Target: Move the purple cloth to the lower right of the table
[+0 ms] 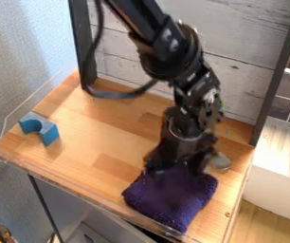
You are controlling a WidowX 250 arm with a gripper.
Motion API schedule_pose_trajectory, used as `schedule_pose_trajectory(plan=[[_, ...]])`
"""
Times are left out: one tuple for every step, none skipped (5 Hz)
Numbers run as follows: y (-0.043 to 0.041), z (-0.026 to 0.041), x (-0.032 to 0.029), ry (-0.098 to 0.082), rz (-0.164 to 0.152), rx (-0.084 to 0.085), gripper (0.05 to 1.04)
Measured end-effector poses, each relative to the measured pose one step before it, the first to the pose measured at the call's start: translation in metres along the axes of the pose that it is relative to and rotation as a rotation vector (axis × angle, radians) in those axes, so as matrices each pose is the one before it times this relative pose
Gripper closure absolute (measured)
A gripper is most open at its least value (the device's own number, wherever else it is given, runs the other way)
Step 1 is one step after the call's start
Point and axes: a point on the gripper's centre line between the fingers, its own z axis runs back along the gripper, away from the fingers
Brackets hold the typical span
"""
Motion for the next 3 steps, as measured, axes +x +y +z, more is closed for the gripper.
schedule_pose_trajectory(plan=[[0.00110,0.02876,0.00868,-0.0569,0.0073,-0.0532,0.083],[0.00232,0.02720,0.00339,-0.0235,0.0024,-0.0543,0.083],[-0.00033,0.00139,-0.00008,-0.0017,-0.0069,-0.0045,0.083]])
